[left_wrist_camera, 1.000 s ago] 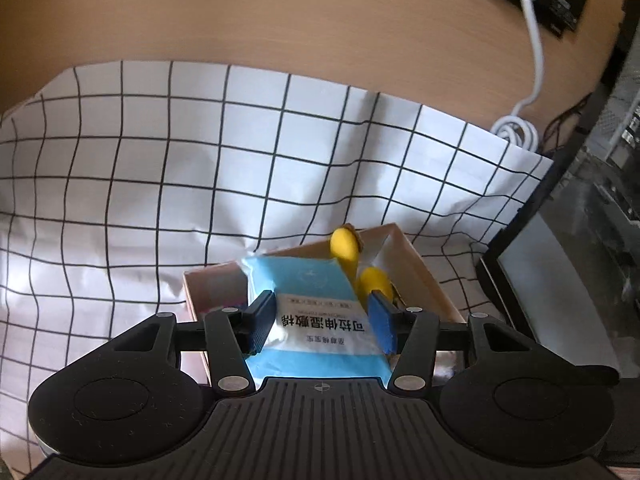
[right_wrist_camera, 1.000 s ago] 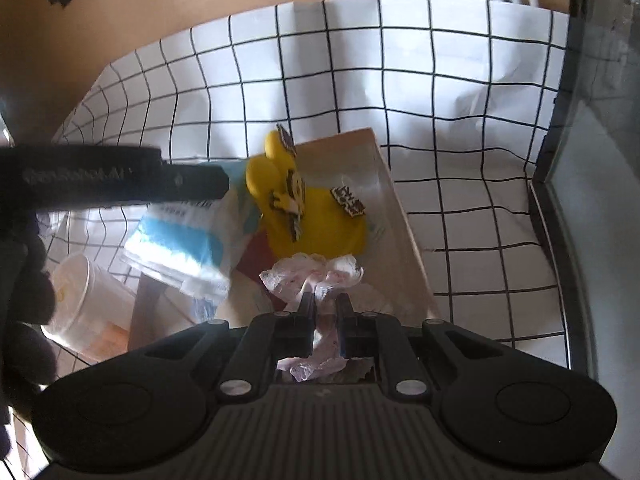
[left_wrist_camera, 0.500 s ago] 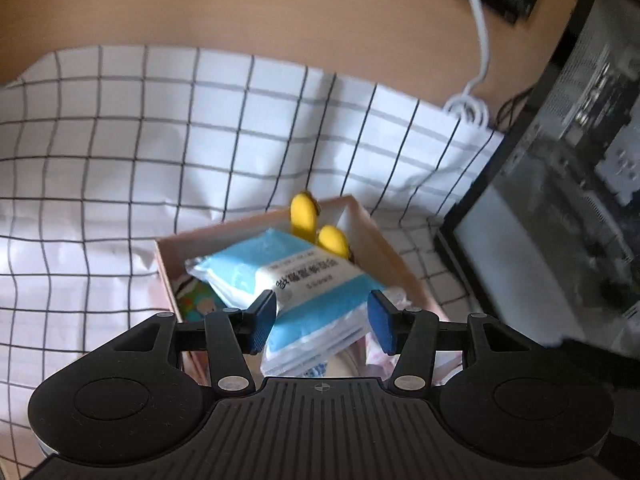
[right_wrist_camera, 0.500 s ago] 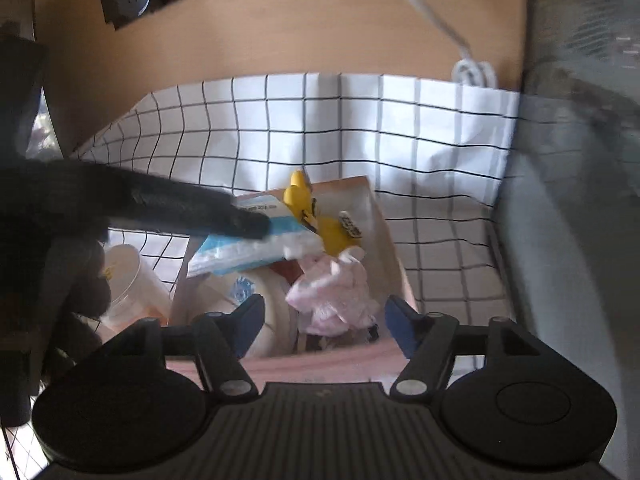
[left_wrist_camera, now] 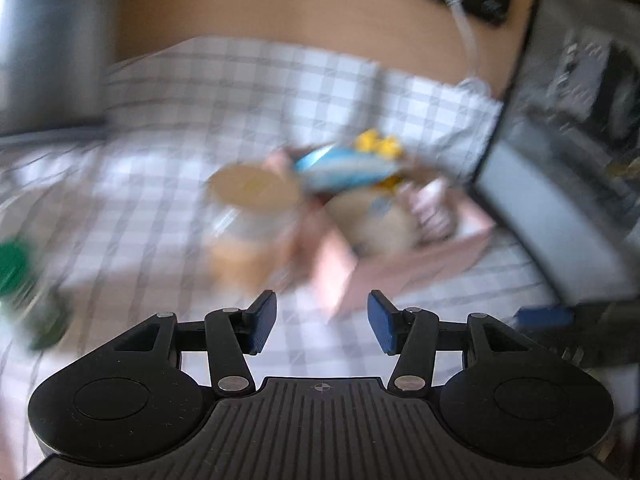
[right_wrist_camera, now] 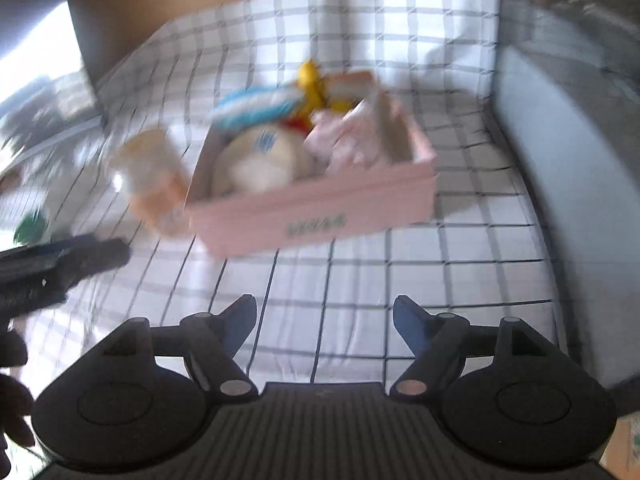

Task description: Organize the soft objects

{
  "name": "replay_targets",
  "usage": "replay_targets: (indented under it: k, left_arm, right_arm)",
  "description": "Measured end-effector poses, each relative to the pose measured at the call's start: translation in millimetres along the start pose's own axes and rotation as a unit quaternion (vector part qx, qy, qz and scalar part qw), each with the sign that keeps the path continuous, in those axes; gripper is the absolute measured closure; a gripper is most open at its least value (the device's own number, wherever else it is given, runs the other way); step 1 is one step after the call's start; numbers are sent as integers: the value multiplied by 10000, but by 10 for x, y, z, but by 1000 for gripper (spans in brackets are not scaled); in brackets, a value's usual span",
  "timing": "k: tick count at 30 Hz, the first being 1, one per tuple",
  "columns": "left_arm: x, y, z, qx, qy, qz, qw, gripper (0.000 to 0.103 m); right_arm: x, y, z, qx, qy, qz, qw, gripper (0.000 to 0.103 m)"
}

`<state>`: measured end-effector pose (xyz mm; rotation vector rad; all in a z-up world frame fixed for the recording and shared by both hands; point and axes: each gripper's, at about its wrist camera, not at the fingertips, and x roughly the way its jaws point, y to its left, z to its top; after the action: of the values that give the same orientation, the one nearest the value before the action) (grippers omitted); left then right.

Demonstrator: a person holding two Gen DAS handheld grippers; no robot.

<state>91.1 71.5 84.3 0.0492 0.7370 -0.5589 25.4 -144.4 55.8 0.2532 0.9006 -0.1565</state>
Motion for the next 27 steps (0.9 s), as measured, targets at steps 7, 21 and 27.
replay_targets:
  k: [7, 21, 27]
  left_arm:
    - [0, -151, -654, -498, 13, 1265, 9907, 48]
    - [451, -585, -820, -732, -507, 1847, 9788, 41]
    - [468, -612, -803, -701, -468, 1953, 9771, 38]
  right_arm:
    - [336, 130, -187, -1167, 135, 571, 9914, 16]
    - [576, -119, -162, -1554, -694, 394, 9846, 0]
    - [603, -173, -186, -1519, -940, 428, 9830, 0]
